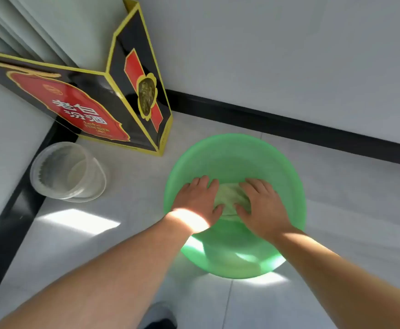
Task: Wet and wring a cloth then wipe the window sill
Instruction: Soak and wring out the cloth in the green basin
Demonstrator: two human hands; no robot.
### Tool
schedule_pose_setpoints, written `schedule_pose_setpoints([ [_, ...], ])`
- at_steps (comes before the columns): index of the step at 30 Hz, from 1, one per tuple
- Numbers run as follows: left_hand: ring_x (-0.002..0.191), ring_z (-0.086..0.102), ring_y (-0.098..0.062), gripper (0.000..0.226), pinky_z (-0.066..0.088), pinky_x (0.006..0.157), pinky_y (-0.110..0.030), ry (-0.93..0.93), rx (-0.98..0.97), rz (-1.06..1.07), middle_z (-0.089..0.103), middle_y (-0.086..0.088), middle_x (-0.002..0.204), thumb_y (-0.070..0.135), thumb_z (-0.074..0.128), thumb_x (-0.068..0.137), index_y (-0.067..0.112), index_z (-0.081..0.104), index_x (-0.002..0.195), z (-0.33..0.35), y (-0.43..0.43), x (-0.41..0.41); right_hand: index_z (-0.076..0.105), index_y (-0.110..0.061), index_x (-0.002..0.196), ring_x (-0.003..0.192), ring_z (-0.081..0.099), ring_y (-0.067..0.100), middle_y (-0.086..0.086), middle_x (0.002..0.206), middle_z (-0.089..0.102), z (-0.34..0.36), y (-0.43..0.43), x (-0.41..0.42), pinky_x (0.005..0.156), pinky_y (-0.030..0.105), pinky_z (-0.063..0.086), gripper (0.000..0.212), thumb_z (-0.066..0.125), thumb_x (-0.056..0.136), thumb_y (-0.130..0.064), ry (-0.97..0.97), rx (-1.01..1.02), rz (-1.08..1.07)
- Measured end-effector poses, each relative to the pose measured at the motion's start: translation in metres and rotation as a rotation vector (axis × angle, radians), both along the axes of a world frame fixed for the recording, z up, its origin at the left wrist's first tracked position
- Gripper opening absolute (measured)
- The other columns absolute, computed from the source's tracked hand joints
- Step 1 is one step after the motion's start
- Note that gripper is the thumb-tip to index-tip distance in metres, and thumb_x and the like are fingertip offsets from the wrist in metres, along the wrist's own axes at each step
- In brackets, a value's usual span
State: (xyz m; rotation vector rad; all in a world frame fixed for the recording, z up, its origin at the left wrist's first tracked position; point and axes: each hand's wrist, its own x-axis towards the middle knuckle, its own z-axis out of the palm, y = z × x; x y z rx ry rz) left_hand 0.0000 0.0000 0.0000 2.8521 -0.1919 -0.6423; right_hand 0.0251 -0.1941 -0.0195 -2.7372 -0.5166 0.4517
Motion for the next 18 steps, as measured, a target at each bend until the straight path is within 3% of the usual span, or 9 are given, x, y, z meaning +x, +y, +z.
schedule_pose_setpoints([
  [6,0.124,0.045,-0.027,0.077,0.044,0.099,-0.040,0.090,-0.102,-0.008,0.041,-0.005,0.137,0.054,0.059,0.088,0.020,0.025,0.148,-0.023,-0.005,-0.002,0.051,-0.019,0.137,0.124,0.046,0.029,0.004,0.132,0.053,-0.007,-0.007,0.006,0.104,0.041,0.038,0.068,0.061,0.080,-0.055,0.073,-0.107,0.128],
  [10,0.106,0.058,-0.031,0.057,0.050,0.086,-0.039,0.180,-0.144,0.112,0.042,-0.003,0.119,0.048,0.066,0.083,0.026,0.041,0.129,-0.023,-0.012,-0.005,0.046,-0.027,0.137,0.116,0.046,0.027,0.001,0.127,0.051,-0.002,-0.007,0.001,0.097,0.040,0.038,0.068,0.059,0.080,-0.061,0.089,-0.206,0.189],
  [12,0.098,0.061,-0.033,0.043,0.049,0.081,-0.037,0.236,-0.142,0.168,0.044,-0.003,0.112,0.044,0.066,0.081,0.024,0.047,0.115,-0.022,-0.017,-0.008,0.045,-0.027,0.135,0.111,0.050,0.028,0.003,0.123,0.050,-0.001,-0.005,-0.003,0.094,0.039,0.040,0.064,0.058,0.080,-0.058,0.112,-0.244,0.201],
  [15,0.098,0.061,-0.033,0.039,0.049,0.082,-0.035,0.310,-0.131,0.250,0.047,-0.003,0.107,0.042,0.068,0.079,0.022,0.054,0.109,-0.021,-0.022,-0.013,0.050,-0.025,0.123,0.102,0.059,0.030,0.005,0.114,0.057,-0.001,0.000,-0.010,0.086,0.036,0.045,0.050,0.061,0.081,-0.050,0.225,-0.248,0.172],
  [18,0.092,0.062,-0.031,0.032,0.049,0.076,-0.030,0.380,-0.255,0.316,0.053,-0.004,0.098,0.035,0.073,0.078,0.019,0.059,0.102,-0.015,-0.019,-0.012,0.058,-0.021,0.106,0.090,0.066,0.027,0.004,0.100,0.069,0.002,0.001,-0.012,0.072,0.031,0.049,0.034,0.066,0.080,-0.042,0.463,-0.069,0.066],
])
